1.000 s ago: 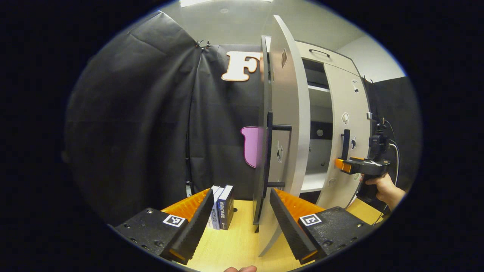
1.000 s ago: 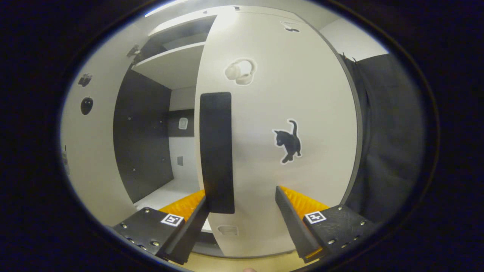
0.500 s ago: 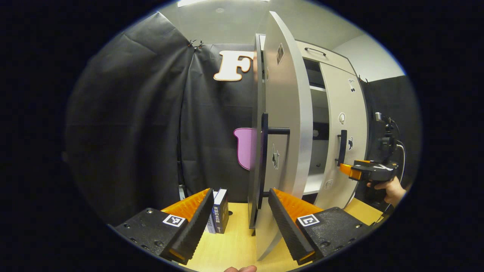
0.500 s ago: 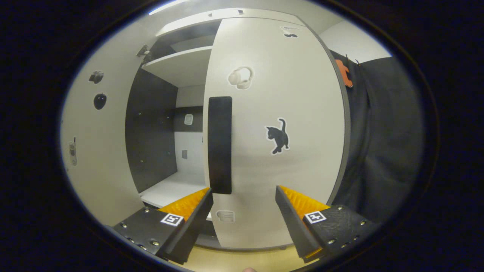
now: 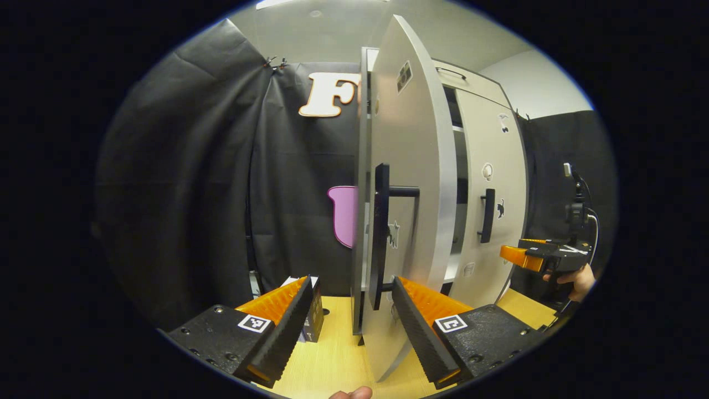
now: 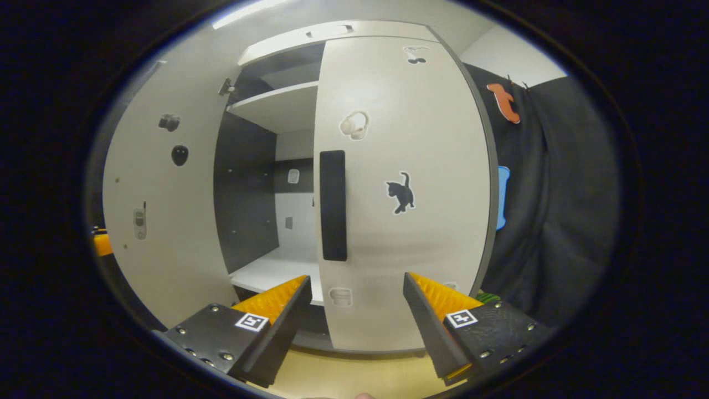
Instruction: Grasp the bottle in the cabinet with the left hand and place it on the coaster, then close the right door with the right hand and the left door with the left hand.
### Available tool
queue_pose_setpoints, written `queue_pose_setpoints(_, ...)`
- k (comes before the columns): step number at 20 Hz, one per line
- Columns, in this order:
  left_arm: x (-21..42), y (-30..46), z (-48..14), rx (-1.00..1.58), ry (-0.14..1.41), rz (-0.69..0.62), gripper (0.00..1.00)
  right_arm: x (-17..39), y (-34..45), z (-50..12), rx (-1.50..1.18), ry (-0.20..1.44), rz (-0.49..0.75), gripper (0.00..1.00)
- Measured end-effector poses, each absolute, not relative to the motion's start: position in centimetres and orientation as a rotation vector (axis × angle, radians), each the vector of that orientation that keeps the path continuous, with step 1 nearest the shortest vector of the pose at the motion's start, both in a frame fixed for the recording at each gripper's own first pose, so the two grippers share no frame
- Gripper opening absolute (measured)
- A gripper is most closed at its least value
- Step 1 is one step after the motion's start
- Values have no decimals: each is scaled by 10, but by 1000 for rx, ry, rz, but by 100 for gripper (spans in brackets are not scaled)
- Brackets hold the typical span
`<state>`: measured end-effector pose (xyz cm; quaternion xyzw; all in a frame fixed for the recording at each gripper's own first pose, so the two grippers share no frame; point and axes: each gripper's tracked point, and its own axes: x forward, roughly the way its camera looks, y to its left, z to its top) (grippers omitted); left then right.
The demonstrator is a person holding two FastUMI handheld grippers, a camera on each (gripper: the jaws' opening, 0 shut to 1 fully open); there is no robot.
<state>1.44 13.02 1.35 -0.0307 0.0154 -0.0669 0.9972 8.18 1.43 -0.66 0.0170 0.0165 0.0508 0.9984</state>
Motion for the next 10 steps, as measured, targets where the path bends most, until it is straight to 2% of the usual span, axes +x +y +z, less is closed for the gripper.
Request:
queue_pose_setpoints(2,15,116,13,-60,33,-159,92,72,15,-6,52,35,119,100)
queue_pose_setpoints(6,18,92,14,-66,22,-188,90,54,4,1,49,24,124,100)
queue_pose_setpoints(7,18,90,15,-71,16,-188,89,50,0,1,48,23,124,97)
queue_pose_setpoints(10,20,80,13,-100,18,-207,92,40,-12,1,40,29,114,100)
